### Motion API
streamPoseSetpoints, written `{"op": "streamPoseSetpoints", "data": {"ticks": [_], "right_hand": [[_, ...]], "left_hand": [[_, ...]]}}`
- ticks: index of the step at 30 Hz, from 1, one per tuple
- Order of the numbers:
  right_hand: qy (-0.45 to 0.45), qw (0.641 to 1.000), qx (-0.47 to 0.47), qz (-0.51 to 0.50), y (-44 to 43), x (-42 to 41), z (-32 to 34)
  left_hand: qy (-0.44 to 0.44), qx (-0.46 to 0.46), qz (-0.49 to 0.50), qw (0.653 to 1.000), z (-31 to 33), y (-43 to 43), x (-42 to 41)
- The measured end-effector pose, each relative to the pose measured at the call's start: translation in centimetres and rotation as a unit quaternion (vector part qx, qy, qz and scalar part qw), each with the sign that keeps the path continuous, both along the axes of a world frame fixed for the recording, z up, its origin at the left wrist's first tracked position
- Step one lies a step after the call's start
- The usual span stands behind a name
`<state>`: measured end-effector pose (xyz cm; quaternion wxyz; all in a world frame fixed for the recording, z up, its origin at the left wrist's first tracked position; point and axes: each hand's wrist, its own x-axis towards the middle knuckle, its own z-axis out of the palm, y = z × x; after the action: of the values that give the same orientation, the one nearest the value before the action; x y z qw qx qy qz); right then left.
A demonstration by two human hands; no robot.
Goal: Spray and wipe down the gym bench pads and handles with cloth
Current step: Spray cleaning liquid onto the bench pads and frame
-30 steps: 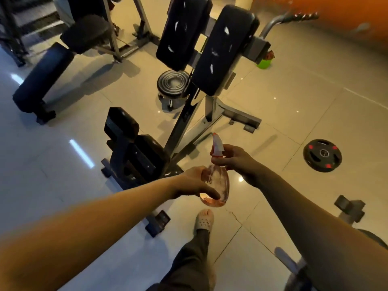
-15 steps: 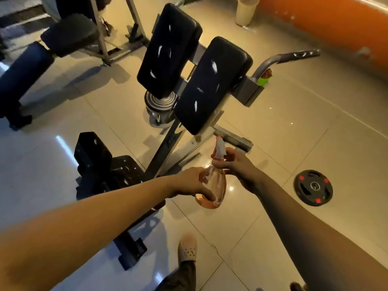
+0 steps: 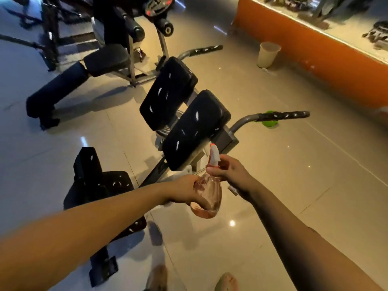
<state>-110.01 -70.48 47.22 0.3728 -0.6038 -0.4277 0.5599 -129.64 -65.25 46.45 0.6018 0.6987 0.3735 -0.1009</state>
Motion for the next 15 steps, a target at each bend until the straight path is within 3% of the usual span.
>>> {"op": "streamPoseSetpoints", "data": {"ticks": [15], "right_hand": [[-0.037,0.988,0.046,0.141,3.3,13.5,8.5]], "left_hand": [[-0.039,0.019,0.14,0.989,7.6,-2.0,12.8]]}}
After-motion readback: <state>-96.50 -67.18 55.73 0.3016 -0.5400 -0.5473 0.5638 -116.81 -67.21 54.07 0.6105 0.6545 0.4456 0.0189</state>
